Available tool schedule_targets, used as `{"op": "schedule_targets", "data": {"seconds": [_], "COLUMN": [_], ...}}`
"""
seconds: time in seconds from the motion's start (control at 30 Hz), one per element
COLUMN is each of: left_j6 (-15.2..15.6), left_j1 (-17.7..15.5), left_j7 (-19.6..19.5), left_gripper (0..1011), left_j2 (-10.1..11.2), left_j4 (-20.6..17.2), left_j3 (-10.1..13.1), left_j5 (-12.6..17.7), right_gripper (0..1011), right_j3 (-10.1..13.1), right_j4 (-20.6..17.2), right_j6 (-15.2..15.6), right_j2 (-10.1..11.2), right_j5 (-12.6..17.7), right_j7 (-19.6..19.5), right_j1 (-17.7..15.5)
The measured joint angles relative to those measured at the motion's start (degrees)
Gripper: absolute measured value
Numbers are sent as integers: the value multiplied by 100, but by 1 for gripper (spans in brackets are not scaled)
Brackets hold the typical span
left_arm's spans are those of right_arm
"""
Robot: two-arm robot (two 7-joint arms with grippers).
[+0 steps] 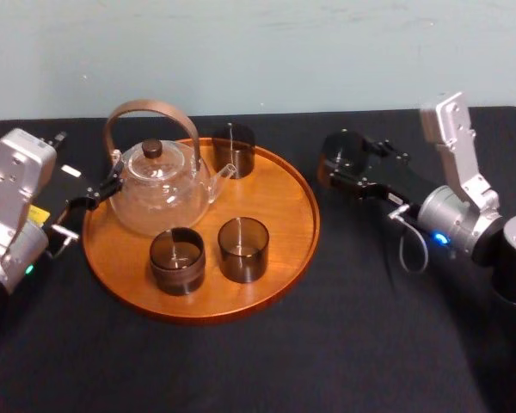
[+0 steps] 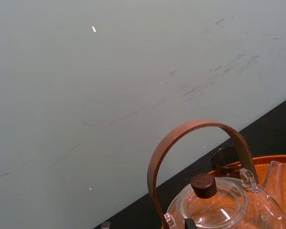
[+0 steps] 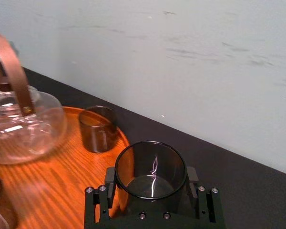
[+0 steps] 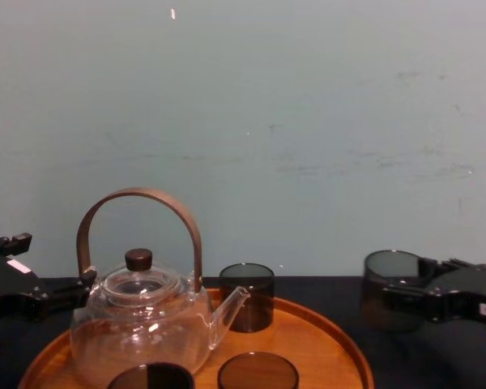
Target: Pick up the glass from the table and place it on the tray.
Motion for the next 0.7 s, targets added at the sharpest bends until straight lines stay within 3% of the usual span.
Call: {"op": "schedule_targets", "data": {"seconds": [0.7], "left_j6": [0], "left_j1": [0], "left_j7": [0], "left_gripper": [1009], "left_j2": [0], "left_j4": [0], "left_j3": [0], "left_j5": [0], "right_gripper": [883], "right_j3": [-532], "right_j4": [150], "right_j6": [-45], "right_j2": [-290], "right_j5": [-115], "right_j7": [75], "right_j1": [140]}}
